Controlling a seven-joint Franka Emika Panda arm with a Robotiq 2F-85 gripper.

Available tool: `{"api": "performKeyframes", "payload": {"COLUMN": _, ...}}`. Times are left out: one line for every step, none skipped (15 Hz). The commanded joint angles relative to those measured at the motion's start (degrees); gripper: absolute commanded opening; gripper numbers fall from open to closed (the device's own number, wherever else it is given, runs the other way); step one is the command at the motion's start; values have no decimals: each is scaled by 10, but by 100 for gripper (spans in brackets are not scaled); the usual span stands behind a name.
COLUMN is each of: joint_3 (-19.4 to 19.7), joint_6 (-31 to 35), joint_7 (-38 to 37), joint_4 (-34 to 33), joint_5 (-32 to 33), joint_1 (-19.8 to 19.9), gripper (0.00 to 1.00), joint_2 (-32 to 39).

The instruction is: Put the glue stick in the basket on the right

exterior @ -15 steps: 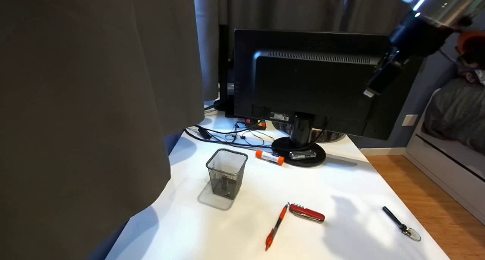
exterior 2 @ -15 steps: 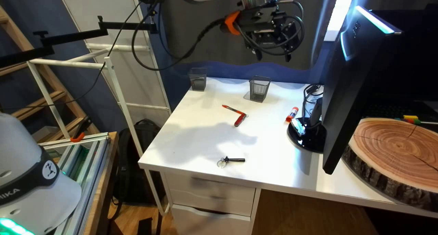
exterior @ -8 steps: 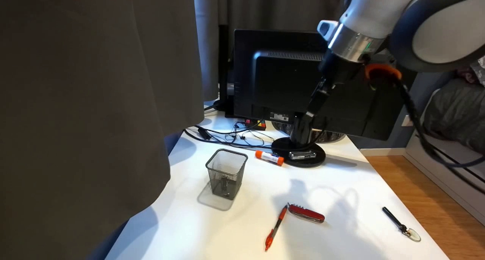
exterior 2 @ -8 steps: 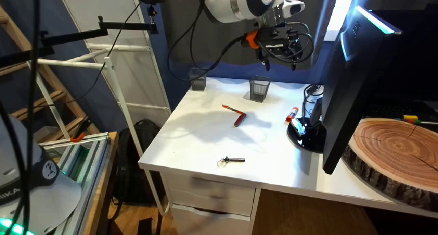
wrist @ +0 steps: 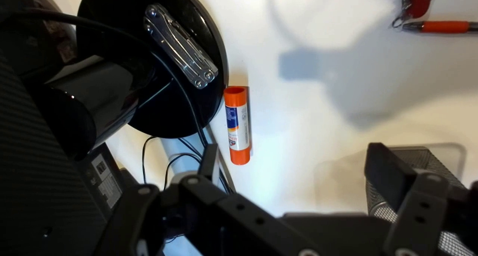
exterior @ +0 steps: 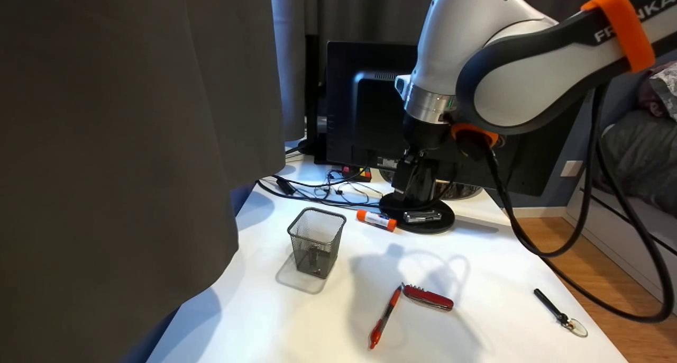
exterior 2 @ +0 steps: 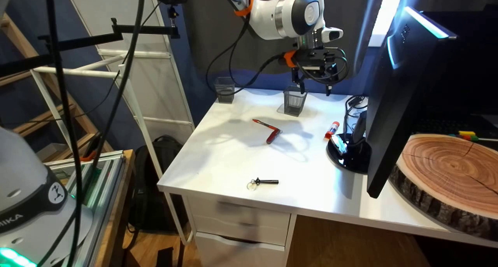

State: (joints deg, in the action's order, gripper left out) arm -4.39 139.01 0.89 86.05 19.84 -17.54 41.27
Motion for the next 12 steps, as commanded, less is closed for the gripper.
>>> {"api": "performKeyframes", "payload": {"joint_3": 5, "joint_6": -2, "joint_7": 2, "joint_4": -5, "joint_5": -5, "joint_1": -4, "gripper": 100, "joint_2": 2}}
{"api": "performKeyframes", "payload": {"joint_3": 10, "joint_6": 20, "joint_7": -6, "joint_4": -21, "joint_5": 3, "joint_1": -8, "gripper": 100, "joint_2": 18}}
{"api": "performKeyframes", "payload": {"joint_3": 10, "joint_6": 61, "joint_7": -6, "joint_4": -45, "joint_5": 1, "joint_1": -3, "gripper": 100, "joint_2": 44}}
{"api": "performKeyframes", "payload": {"joint_3": 5, "joint_6": 86, "joint_7": 12, "joint_4": -67, "joint_5": -5, "joint_1": 5, "gripper": 100, "joint_2": 64}}
{"api": "performKeyframes", "payload": {"joint_3": 10, "joint_6": 107, "joint_7": 19, "joint_4": -87, "joint_5": -1, "joint_1": 4, "gripper": 100, "joint_2": 83}}
{"api": "performKeyframes", "payload": {"joint_3": 9, "joint_6": 114, "joint_7": 30, "joint_4": -113, "joint_5": -8, "joint_1": 8, "gripper": 100, "joint_2": 105}}
{"api": "performKeyframes", "payload": {"joint_3": 1, "joint_6": 119, "joint_7": 45, "joint_4": -143, "joint_5": -20, "joint_1": 17, "gripper": 100, "joint_2": 131}}
{"api": "performKeyframes", "payload": {"joint_3": -7, "joint_6": 115, "joint_7": 59, "joint_4": -168, "joint_5": -29, "joint_1": 22, "gripper": 100, "joint_2": 152}}
{"api": "performKeyframes", "payload": {"joint_3": -9, "joint_6": 110, "joint_7": 69, "joint_4": -196, "joint_5": -35, "joint_1": 24, "gripper": 100, "joint_2": 173}}
{"api": "performKeyframes", "payload": {"joint_3": -13, "joint_6": 97, "joint_7": 79, "joint_4": -224, "joint_5": -41, "joint_1": 23, "gripper": 100, "joint_2": 193}}
{"api": "performKeyframes", "payload": {"joint_3": -17, "joint_6": 84, "joint_7": 88, "joint_4": -250, "joint_5": -49, "joint_1": 24, "gripper": 100, "joint_2": 212}}
{"api": "performKeyframes", "payload": {"joint_3": -18, "joint_6": 72, "joint_7": 93, "joint_4": -275, "joint_5": -56, "joint_1": 23, "gripper": 100, "joint_2": 230}}
